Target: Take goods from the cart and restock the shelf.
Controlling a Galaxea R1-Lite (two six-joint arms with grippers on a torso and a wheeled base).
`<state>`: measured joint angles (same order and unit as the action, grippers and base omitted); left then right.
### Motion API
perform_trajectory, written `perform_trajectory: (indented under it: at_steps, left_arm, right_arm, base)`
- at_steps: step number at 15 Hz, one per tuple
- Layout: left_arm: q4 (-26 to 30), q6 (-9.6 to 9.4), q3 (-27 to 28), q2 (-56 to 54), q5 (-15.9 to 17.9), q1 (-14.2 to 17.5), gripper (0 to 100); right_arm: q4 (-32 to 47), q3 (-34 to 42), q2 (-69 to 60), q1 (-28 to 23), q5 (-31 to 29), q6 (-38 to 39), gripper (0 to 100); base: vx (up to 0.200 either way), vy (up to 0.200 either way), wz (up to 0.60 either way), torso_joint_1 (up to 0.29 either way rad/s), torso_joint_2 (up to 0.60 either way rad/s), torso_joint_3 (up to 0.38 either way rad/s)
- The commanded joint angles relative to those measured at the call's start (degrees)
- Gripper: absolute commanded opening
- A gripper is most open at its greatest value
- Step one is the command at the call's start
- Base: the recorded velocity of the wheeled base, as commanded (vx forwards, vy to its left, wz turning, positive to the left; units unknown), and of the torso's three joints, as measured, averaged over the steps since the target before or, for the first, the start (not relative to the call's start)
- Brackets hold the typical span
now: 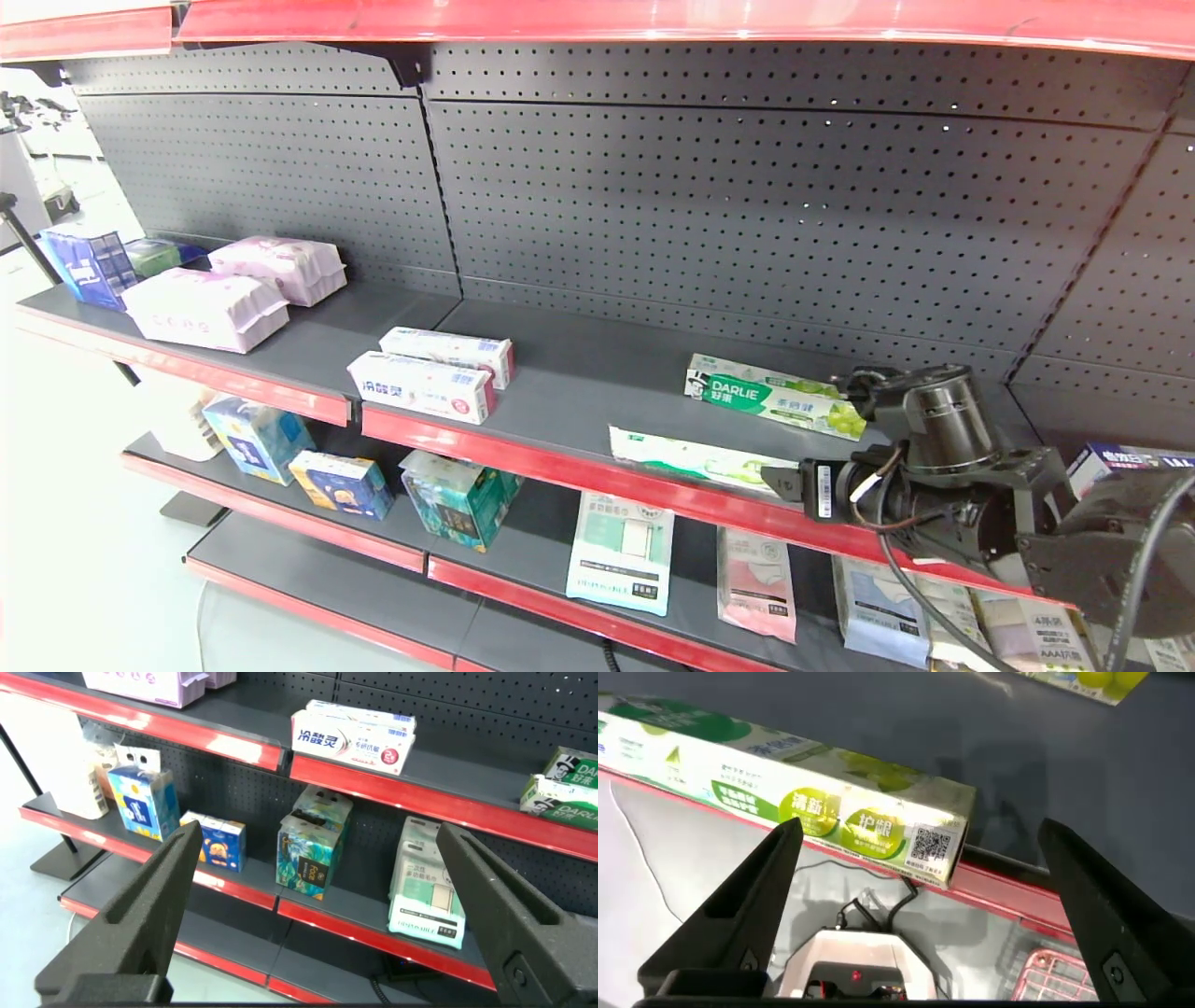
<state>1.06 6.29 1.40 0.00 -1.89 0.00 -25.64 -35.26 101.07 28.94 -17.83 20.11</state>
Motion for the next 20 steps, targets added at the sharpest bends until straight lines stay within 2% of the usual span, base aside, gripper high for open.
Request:
perform_trajectory:
  at_steps: [1,13,17,20]
  left_arm:
    - [0.0,0.04,0.0,0.0,0.0,0.0,100]
    - [0.0,-0.05,0.0,0.0,0.0,0.0,100]
    - [0.0,-0.05,0.0,0.0,0.0,0.0,100]
    - [0.0,0.04,0.0,0.0,0.0,0.0,100]
  right_arm:
    - [-0.2,-0.2,2.1,-0.1,-0.1,0.0,100]
    - [-0.3,-2.3,2.6,-0.4,-0.1,0.0,100]
    - [0.2,-0.1,-2.5,-1.7,-0.1,-0.5,100]
    - [0.7,7.0,-13.2,-6.1,0.5,-6.5,100]
  base:
    - [0.0,0.0,0.0,0.0,0.0,0.0]
    - [0.0,0.0,0.0,0.0,0.0,0.0]
    - [0.0,0.0,0.0,0.0,0.0,0.0]
    - [0.0,0.0,0.0,0.0,0.0,0.0]
